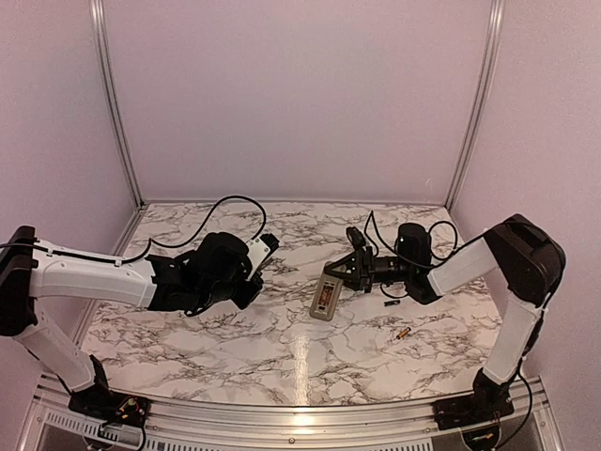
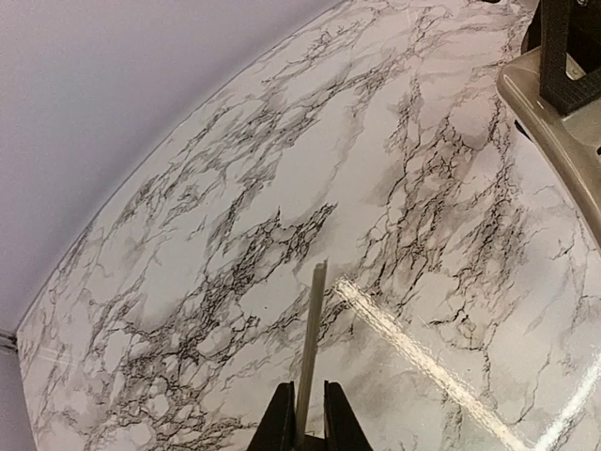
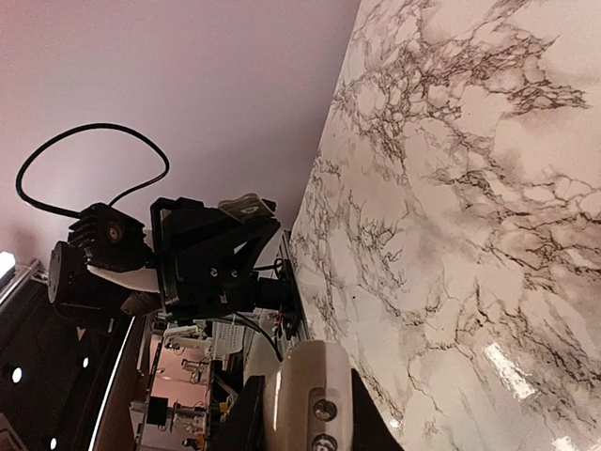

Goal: Load the batteries into the remote control
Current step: Place the battery cover at the center of the board.

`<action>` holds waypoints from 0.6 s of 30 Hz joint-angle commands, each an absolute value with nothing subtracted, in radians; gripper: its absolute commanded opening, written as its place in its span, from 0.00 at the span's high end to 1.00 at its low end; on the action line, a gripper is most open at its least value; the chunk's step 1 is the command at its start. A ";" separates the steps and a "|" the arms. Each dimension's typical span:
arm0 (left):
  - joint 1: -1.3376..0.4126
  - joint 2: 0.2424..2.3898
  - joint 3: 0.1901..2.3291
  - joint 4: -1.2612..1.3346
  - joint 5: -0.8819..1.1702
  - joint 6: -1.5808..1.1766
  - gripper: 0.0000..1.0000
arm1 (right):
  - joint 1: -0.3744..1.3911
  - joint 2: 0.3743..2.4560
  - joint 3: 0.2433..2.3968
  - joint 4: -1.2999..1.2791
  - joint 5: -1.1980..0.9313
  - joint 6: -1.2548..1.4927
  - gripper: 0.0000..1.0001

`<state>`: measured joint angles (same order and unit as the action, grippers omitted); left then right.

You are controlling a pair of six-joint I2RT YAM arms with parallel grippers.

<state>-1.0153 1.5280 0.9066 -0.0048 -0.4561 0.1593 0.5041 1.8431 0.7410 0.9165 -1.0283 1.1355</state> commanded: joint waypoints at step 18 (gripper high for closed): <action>-0.725 1.831 0.969 0.003 0.348 -0.368 0.97 | 0.231 1.573 0.629 0.518 -0.948 0.772 1.00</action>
<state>-0.7376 1.7798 0.9333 -0.0021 0.2714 -0.3126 0.2760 1.6066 0.6628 0.5953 -0.9680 0.8387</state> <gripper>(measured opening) 0.091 0.197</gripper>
